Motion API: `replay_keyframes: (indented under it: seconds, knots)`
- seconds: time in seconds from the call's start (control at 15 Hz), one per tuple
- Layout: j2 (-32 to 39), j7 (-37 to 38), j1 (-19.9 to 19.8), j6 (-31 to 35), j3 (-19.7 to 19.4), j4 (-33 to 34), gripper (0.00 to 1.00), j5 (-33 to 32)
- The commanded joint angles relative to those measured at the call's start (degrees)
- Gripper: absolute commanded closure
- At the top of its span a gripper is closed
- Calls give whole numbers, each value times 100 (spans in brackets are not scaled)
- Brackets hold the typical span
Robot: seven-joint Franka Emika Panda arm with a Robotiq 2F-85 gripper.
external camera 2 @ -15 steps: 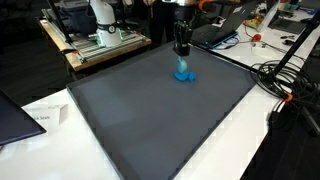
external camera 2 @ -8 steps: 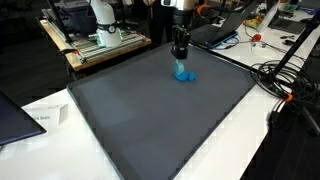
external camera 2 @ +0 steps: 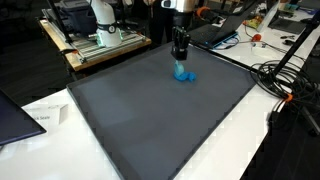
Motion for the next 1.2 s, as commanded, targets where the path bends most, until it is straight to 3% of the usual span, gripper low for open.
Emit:
replay_keyframes:
  seconds: [0.0, 0.6, 1.13]
  knots:
    - [219, -94, 284, 38, -253, 206, 72, 63]
    - [599, -469, 606, 21, -451, 636, 72, 101]
    - [770, -554, 400, 68, -277, 722, 72, 51]
